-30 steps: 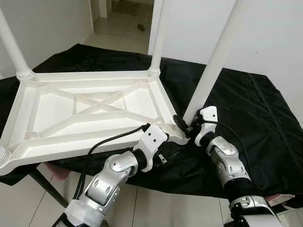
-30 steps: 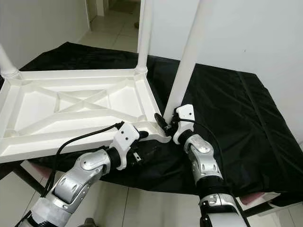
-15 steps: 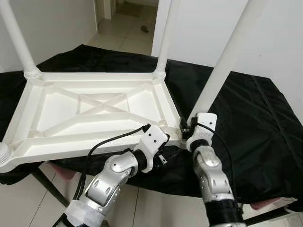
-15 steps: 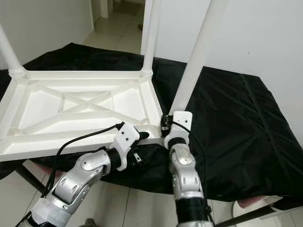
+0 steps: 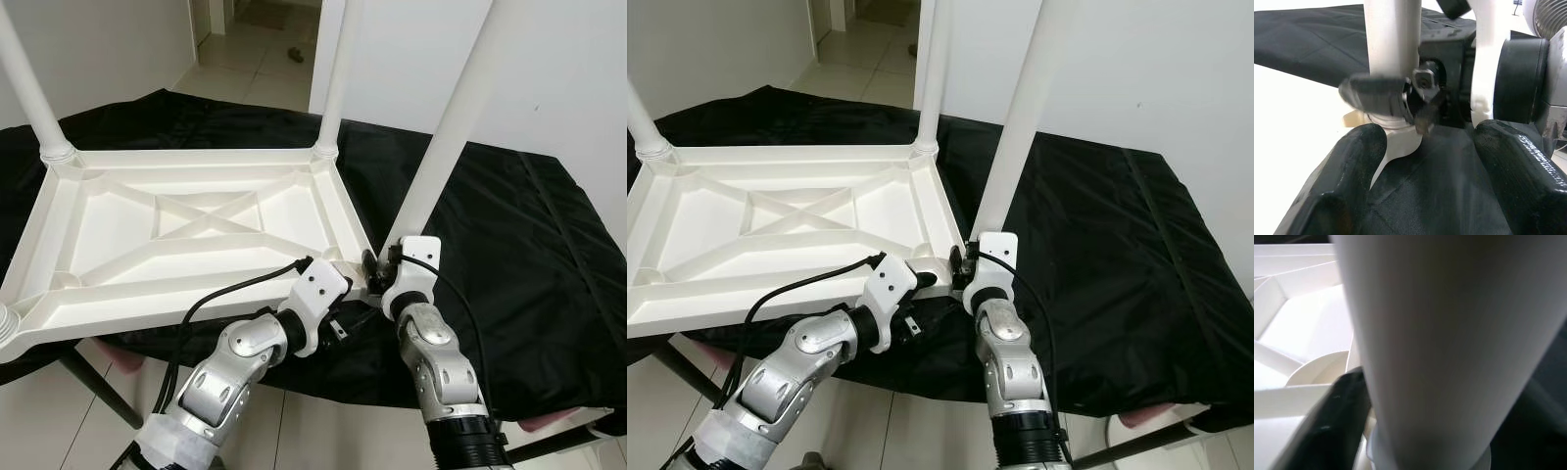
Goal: Building children table
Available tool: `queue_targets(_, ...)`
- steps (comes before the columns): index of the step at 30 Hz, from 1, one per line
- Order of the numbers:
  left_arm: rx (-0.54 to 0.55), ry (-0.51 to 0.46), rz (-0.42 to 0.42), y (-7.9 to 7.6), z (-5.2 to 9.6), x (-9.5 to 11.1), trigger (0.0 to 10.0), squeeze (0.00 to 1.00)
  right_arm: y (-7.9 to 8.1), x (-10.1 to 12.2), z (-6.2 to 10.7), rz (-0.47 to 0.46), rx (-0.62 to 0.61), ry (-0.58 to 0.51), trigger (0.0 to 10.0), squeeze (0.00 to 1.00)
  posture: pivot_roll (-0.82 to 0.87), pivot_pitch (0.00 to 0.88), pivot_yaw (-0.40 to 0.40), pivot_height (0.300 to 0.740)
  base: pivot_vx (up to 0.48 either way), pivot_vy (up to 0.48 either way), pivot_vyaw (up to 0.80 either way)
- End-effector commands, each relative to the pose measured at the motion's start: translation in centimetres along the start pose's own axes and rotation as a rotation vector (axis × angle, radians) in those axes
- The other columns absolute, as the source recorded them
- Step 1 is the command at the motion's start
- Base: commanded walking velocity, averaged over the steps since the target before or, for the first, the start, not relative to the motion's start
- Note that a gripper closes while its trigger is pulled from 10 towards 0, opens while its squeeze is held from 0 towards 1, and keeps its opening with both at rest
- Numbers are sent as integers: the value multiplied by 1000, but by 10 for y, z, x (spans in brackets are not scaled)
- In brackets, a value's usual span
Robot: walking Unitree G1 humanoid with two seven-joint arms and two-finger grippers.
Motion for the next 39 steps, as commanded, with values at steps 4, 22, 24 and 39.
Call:
queue_targets(4,-51,-8,-6,-3,-3,3,10000,0,-10,6,-6,15,162,-1,10000,1000,50,2,-74,740,0,0,0)
queue_targets(22,-94,13,-18,-6,-1,0,10000,0,-20,-2,-8,265,663,103,10000,0,55,0,-63,740,0,0,0)
queue_targets(24,-93,15,-19,-6,0,0,10000,0,-19,-5,-9,259,687,111,3333,0,55,0,-63,740,0,0,0)
queue_targets(39,-97,20,-13,-8,2,-1,10000,0,-35,-14,-18,200,537,72,0,0,65,0,-72,740,0,0,0)
Point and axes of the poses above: a point about 5 cm out from each wrist's last joint towards the gripper, its own z axis pointing back from the gripper into the wrist, its own x axis along the axis of the wrist's last joint, y = z × x, the point moved 1 cm from there along -z, pointing out of the wrist towards the gripper, and after that the axes turned 5 degrees about -z, right-handed, at the moved point
